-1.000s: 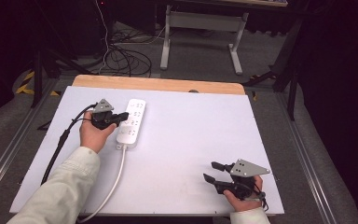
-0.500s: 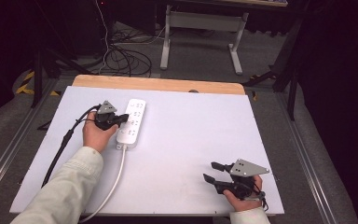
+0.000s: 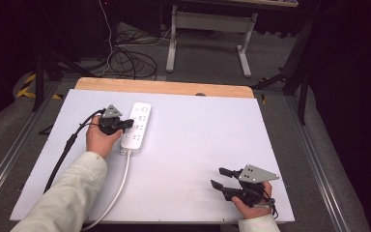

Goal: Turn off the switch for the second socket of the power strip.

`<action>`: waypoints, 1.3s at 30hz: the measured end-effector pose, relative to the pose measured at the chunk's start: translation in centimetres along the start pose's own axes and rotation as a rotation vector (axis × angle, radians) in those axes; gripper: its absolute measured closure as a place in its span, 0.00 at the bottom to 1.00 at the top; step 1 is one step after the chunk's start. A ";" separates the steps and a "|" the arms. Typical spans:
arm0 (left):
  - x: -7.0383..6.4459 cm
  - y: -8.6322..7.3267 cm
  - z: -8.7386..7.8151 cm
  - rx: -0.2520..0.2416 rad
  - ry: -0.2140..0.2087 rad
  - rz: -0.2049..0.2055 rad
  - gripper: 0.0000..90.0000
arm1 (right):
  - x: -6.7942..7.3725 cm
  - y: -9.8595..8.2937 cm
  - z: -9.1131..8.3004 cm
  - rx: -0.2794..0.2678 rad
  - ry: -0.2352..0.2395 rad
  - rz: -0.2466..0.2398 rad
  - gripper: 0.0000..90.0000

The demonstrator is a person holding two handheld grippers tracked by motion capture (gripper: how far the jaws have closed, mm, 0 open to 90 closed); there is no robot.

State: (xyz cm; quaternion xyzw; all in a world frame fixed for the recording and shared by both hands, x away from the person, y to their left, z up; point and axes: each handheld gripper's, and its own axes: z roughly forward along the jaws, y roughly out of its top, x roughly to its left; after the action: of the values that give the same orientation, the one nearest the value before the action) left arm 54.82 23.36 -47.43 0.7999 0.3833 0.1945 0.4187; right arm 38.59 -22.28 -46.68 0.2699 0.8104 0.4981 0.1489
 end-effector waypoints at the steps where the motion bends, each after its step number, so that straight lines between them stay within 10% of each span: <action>1: 0.0 0.0 0.0 0.000 0.005 0.004 1.00 | 0.0 0.0 0.0 -0.002 -0.001 0.000 0.52; 39: -0.7 0.1 0.1 0.026 0.068 0.037 1.00 | 0.1 0.0 0.0 0.002 0.004 -0.002 0.52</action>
State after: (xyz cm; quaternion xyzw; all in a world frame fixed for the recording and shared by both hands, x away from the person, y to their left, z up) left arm 54.52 22.74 -47.44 0.8053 0.3849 0.2240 0.3913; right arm 38.52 -22.19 -46.68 0.2685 0.8114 0.4978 0.1476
